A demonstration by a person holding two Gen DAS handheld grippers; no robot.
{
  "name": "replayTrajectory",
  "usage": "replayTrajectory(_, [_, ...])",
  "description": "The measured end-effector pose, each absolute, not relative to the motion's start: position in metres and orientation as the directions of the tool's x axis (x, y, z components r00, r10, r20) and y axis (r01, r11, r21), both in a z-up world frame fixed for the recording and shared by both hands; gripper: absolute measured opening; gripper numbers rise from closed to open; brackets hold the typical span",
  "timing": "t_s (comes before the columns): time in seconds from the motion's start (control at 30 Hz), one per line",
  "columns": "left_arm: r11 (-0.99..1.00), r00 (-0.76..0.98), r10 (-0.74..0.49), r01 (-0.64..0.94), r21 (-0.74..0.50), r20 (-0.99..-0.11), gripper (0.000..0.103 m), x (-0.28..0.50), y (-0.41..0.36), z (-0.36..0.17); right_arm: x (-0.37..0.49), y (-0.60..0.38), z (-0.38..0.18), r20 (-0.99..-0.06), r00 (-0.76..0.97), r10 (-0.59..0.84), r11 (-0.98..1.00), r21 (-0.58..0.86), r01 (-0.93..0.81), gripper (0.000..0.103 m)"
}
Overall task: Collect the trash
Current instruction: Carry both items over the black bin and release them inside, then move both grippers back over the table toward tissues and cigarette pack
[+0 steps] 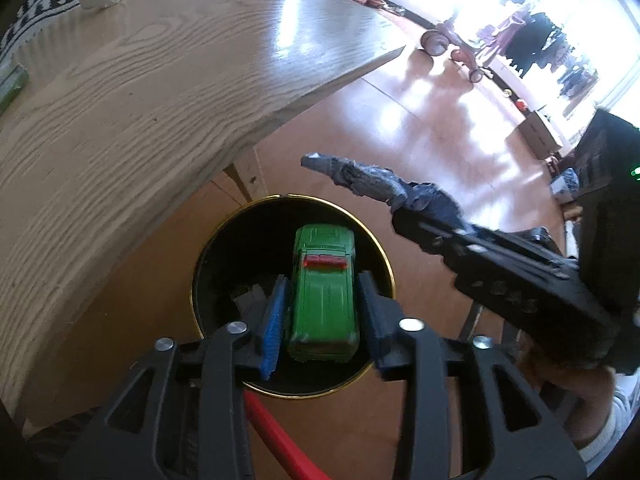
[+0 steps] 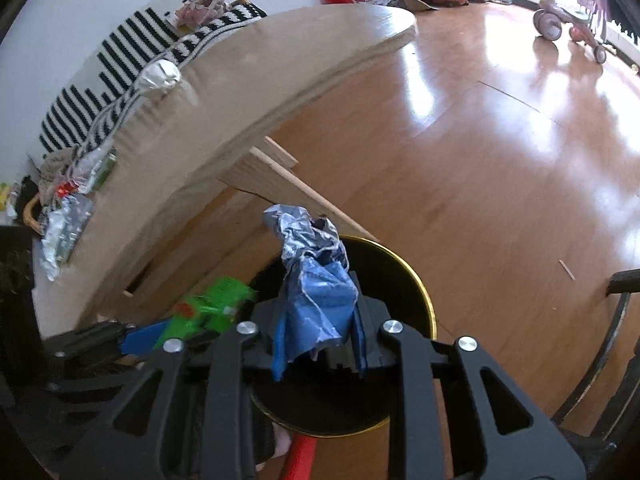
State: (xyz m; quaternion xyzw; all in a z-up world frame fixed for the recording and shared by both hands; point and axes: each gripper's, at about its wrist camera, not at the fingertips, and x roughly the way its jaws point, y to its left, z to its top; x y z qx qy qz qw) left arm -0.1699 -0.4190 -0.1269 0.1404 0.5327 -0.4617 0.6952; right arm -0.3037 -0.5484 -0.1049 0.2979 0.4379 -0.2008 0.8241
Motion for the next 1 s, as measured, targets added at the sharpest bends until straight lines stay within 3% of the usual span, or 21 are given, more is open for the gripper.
replayTrajectory(0.03, [0.538,0.009,-0.494,0.789,-0.297,-0.87,0.093,-0.173,-0.42,-0.126,-0.304,-0.549,-0.102,-0.84,0.538,-0.076,0.745,0.311,0.591,0.079])
replayTrajectory(0.07, [0.54,0.018,-0.498,0.788,-0.295,-0.867,0.097,-0.174,-0.418,-0.125,-0.305,-0.55,-0.095,-0.834,0.543,-0.101,0.745,0.299,0.597,0.095])
replayTrajectory(0.2, [0.54,0.024,-0.531,0.78,-0.316,-0.847,0.097,-0.172,-0.413,-0.114,-0.313,-0.562,-0.073,-0.817,0.549,-0.177,0.728,0.267,0.632,0.096])
replayTrajectory(0.43, [0.678,0.323,-0.575,0.703,-0.216,-0.751,0.097,-0.151,-0.336,-0.032,-0.309,-0.557,-0.046,-0.74,0.615,-0.272,0.757,0.23,0.612,0.096])
replayTrajectory(0.57, [0.858,0.535,-0.377,0.509,-0.067,-0.756,0.097,-0.1,-0.25,-0.02,-0.271,-0.53,-0.046,-0.74,0.62,-0.26,0.835,0.151,0.529,0.096])
replayTrajectory(0.73, [0.959,0.62,-0.182,0.282,0.0,-0.763,0.097,-0.051,-0.152,-0.023,-0.209,-0.492,-0.039,-0.737,0.652,-0.178,0.896,0.153,0.417,0.096])
replayTrajectory(0.87, [0.983,0.613,-0.137,0.183,-0.028,-0.778,0.097,-0.024,-0.096,-0.025,-0.155,-0.447,-0.03,-0.73,0.676,-0.105,0.94,0.148,0.306,0.096])
replayTrajectory(1.0, [0.979,0.6,-0.159,0.195,-0.049,-0.784,0.097,-0.016,-0.084,-0.027,-0.113,-0.409,-0.03,-0.744,0.665,-0.058,0.969,0.12,0.218,0.096])
